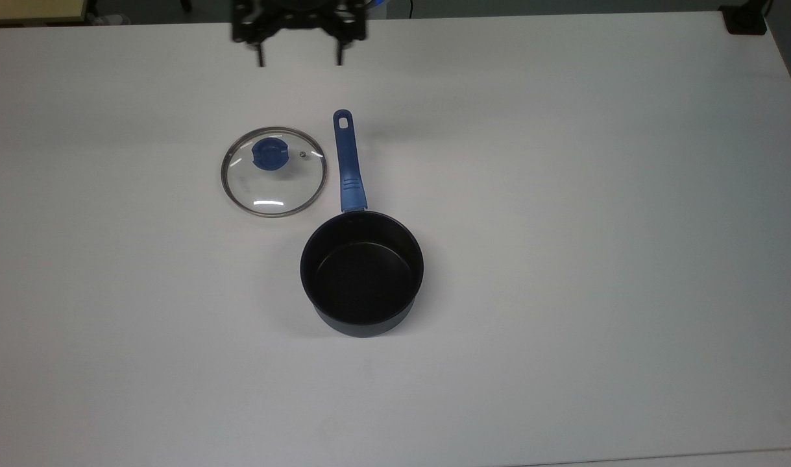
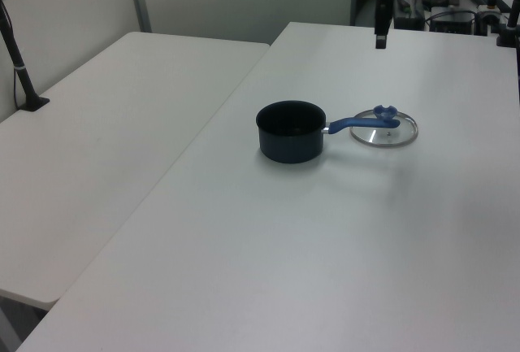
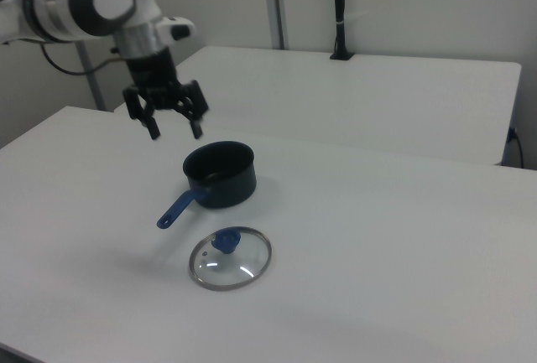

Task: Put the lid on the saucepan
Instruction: 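Move the gripper over the glass lid's blue knob, then lower the gripper and close it on the blue knob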

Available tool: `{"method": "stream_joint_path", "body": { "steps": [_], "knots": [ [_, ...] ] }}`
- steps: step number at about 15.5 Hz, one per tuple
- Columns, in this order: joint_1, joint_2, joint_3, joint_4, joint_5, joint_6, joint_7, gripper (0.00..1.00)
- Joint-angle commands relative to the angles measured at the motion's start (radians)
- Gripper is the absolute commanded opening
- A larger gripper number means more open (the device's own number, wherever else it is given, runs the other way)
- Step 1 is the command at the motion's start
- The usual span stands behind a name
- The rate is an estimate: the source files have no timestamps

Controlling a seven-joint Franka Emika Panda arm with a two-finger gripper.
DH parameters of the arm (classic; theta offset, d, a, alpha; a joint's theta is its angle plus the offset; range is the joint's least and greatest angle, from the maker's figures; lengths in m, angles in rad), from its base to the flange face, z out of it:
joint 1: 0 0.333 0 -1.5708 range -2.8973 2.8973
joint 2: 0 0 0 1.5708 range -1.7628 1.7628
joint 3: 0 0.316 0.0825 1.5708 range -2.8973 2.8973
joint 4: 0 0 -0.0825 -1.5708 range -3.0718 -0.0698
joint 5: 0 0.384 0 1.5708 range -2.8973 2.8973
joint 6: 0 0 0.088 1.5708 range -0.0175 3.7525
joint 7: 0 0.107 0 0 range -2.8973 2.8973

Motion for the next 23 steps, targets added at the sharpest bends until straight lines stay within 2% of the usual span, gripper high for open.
{"method": "stream_joint_path", "body": {
  "steps": [1, 4, 8, 10, 14, 17, 23],
  "knots": [
    [-0.073, -0.007, -0.001, -0.084, 0.013, -0.002, -0.232, 1.00],
    [-0.110, -0.012, -0.001, -0.191, 0.011, 0.058, -0.352, 1.00],
    [-0.136, -0.001, -0.001, -0.358, 0.008, 0.292, -0.357, 1.00],
    [-0.139, 0.054, -0.001, -0.370, 0.008, 0.337, -0.354, 1.00],
    [-0.167, 0.091, -0.001, -0.368, 0.016, 0.391, -0.340, 1.00],
    [-0.188, 0.122, -0.001, -0.364, 0.101, 0.445, -0.328, 0.96],
    [-0.182, 0.166, 0.005, -0.364, 0.115, 0.502, -0.233, 0.94]
  ]
}}
